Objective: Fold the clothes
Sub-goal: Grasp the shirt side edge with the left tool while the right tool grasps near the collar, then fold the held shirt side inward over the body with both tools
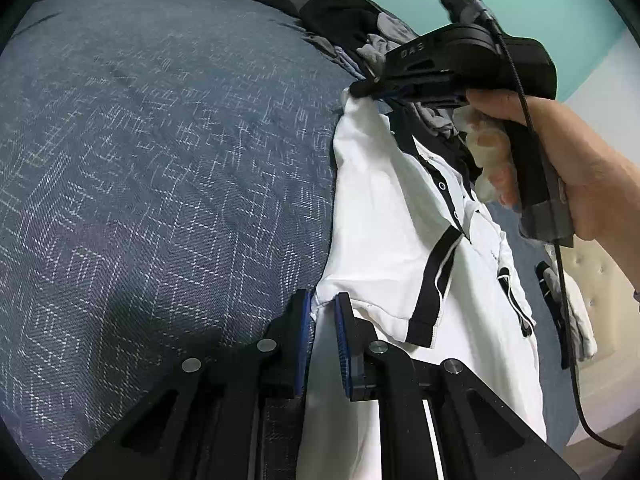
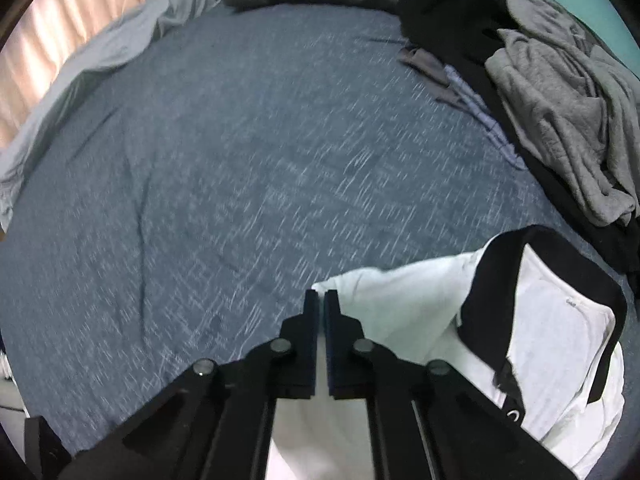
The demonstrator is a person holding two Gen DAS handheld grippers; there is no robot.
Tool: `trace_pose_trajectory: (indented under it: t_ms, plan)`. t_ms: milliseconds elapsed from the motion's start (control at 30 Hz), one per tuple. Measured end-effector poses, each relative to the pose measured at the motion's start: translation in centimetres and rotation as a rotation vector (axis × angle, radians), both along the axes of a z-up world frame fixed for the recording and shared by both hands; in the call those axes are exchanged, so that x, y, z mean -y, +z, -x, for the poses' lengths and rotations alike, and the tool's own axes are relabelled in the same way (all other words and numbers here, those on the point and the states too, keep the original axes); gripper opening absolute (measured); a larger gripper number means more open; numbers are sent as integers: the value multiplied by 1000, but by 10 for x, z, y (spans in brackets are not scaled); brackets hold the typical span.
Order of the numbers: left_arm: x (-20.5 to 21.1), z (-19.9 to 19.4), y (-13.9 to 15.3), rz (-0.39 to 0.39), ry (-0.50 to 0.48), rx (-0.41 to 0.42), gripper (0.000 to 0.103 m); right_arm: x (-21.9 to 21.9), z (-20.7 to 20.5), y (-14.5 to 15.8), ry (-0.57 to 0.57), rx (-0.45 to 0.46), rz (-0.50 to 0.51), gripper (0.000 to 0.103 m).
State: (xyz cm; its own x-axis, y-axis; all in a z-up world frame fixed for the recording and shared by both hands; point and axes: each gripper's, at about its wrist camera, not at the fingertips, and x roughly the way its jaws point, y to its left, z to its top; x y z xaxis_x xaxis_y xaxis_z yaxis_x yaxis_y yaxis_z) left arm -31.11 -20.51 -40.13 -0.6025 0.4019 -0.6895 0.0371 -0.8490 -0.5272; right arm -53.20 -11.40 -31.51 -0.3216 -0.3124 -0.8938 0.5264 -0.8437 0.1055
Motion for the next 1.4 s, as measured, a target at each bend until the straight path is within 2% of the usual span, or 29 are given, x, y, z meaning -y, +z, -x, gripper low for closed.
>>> trace_pose_trajectory:
  t_ms: [100,267,433,567,667,800,867,1033,1167,1267,1400]
  plan:
    - [-1,0,0,5,-2,0,13,-13,10,4,-60,-17,46,2]
    - [-1,1,-2,2,-2,2,13,-24,19,-7,-119,-3,72,2]
    - [-3,3,-1,8,-2,1,13,-22,20,-21,-102,30,103,2]
    - [-4,4,0,9,-2,0,11,-25,20,-13,-121,0,140,3]
    - [-3,3,0,2,5,1,9,-30,18,0,-113,-34,149,7]
    - [1,0,3,-4,19,0,9,-45,8,15,-69,-37,167,19]
    - [2,-1,5,-6,26,0,9,-54,2,13,-49,-17,164,25]
    - [7,-9,14,3,65,-36,10,-83,-25,-6,-77,25,184,25]
    - [14,-7,10,-38,63,-38,10,-112,-46,-18,-133,39,207,25]
    - [12,-1,8,-47,50,-31,10,-122,-62,-22,-148,29,209,25]
    - [4,7,4,-16,21,-19,10,-130,-82,-25,-155,-2,222,25]
